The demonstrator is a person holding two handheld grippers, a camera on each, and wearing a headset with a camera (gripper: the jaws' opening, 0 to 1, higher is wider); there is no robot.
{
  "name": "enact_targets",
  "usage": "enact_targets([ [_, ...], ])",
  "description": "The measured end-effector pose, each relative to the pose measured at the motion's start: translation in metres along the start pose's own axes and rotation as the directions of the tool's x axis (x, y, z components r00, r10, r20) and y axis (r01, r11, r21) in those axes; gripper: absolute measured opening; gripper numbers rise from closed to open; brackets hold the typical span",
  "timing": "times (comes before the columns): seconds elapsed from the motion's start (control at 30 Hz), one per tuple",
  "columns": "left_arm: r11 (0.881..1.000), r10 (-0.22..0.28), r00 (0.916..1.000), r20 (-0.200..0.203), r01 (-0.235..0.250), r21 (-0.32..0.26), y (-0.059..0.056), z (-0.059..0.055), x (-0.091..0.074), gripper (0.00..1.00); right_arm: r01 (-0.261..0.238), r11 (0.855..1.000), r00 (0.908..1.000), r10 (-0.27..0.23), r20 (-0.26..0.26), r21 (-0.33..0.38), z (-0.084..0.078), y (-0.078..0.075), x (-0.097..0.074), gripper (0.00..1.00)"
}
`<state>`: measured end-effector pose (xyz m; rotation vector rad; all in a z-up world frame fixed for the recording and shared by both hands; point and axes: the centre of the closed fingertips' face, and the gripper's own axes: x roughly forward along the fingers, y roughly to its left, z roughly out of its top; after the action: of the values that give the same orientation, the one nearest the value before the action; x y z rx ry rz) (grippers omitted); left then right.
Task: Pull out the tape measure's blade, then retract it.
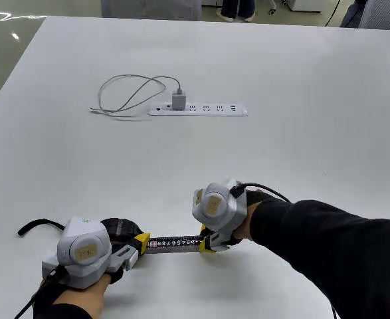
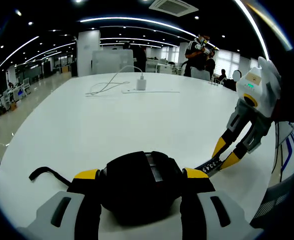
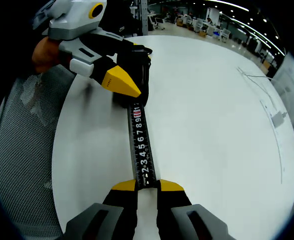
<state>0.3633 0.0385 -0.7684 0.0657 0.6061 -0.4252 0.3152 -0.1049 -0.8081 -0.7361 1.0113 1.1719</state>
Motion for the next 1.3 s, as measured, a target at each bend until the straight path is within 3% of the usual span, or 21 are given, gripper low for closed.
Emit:
enact_targets([
  [1.3,1.000,-0.003,1.0000,-0.001,0.003,-0.004,-0.001,0.001,0.001,0.60,0.005,1.000,1.0000,-0.005,-0.007,-0.007,0.015,0.001,0.006,0.10],
])
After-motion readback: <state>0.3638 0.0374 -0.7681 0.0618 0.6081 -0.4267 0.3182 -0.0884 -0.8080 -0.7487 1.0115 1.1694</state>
